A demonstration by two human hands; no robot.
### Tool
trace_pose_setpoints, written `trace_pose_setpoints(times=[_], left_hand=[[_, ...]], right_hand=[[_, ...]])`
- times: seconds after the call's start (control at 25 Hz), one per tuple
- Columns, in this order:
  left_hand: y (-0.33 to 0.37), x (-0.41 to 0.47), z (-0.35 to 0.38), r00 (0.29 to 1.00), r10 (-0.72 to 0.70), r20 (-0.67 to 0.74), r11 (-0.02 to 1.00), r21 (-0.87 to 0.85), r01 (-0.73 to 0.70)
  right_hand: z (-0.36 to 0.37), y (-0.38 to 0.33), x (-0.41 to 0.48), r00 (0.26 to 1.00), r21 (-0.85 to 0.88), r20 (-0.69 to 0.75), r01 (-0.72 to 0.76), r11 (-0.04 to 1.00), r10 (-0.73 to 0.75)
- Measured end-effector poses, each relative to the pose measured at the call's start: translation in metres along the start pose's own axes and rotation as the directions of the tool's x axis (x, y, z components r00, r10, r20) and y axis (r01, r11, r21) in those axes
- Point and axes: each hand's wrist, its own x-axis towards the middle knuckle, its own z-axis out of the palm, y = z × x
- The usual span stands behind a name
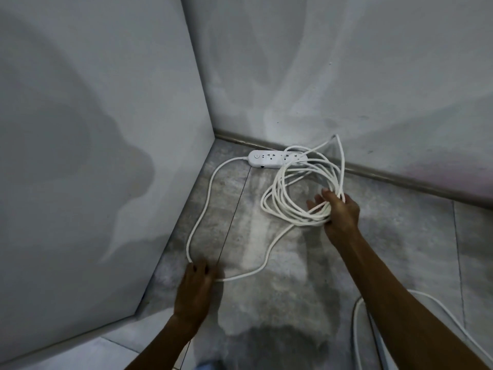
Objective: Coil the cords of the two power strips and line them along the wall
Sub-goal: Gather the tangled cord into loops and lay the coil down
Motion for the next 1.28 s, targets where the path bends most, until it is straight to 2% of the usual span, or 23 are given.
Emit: trace_pose_setpoints(times=[0.16, 0.32, 0.44, 0.56, 0.68, 0.72, 0.76, 0.8, 0.84, 0.88, 0.92, 1.04, 1.16, 1.28], left_hand=[[-0.006, -0.002, -0.007, 0.999, 0.029, -0.039, 0.999, 0.018, -0.028], [-0.011, 0.012, -0.017, 0.996, 0.032, -0.081, 0.998, -0.054, -0.037], [-0.003, 0.025, -0.02, 0.997, -0.034, -0.072, 0.993, -0.114, 0.025], [0.0, 0.023, -0.018, 0.992, -0.063, -0.113, 0.987, -0.152, 0.045], [0.005, 0.031, -0.022, 0.984, -0.093, -0.149, 0.926, -0.376, 0.03], [0.01, 0.038, -0.026, 0.986, -0.121, -0.114, 0.879, -0.474, 0.053], [0.017, 0.047, -0.028, 0.984, -0.159, -0.086, 0.83, -0.552, 0.085], [0.027, 0.055, -0.031, 0.979, -0.194, -0.067, 0.797, -0.592, 0.118], [0.035, 0.064, -0.032, 0.976, -0.206, -0.067, 0.784, -0.608, 0.124], [0.043, 0.071, -0.033, 0.977, -0.203, -0.064, 0.786, -0.606, 0.124], [0.049, 0.076, -0.032, 0.978, -0.202, -0.06, 0.793, -0.596, 0.127], [0.054, 0.083, -0.029, 0.962, -0.27, -0.035, 0.809, -0.55, 0.207], [0.047, 0.086, -0.024, 0.963, -0.266, -0.05, 0.842, -0.498, 0.207], [0.042, 0.082, -0.016, 0.979, -0.195, -0.049, 0.894, -0.419, 0.157]], right_hand=[[-0.009, -0.008, 0.008, 0.999, -0.08, 0.048, 0.004, 0.997, 0.0], [-0.031, -0.005, 0.008, 0.958, -0.275, 0.28, 0.025, 0.961, 0.056], [-0.03, -0.008, 0.01, 0.884, -0.514, 0.429, 0.07, 0.855, 0.185], [-0.001, -0.009, 0.011, 0.772, -0.724, 0.557, 0.273, 0.633, 0.305], [0.047, -0.006, 0.018, 0.711, -0.773, 0.631, 0.543, 0.328, 0.311], [0.064, -0.003, 0.02, 0.691, -0.742, 0.666, 0.653, 0.151, 0.281], [0.079, 0.002, 0.022, 0.667, -0.673, 0.7, 0.736, -0.077, 0.254], [0.091, 0.01, 0.022, 0.655, -0.584, 0.719, 0.751, -0.309, 0.232], [0.102, 0.02, 0.023, 0.656, -0.498, 0.726, 0.71, -0.498, 0.208], [0.11, 0.032, 0.023, 0.665, -0.436, 0.724, 0.647, -0.625, 0.184], [0.117, 0.043, 0.022, 0.674, -0.399, 0.722, 0.588, -0.703, 0.154], [0.131, 0.069, 0.02, 0.639, -0.354, 0.765, 0.52, -0.777, 0.079], [0.146, 0.079, 0.025, 0.577, -0.329, 0.815, 0.533, -0.779, 0.051], [0.161, 0.087, 0.028, 0.588, -0.344, 0.805, 0.569, -0.747, 0.077]])
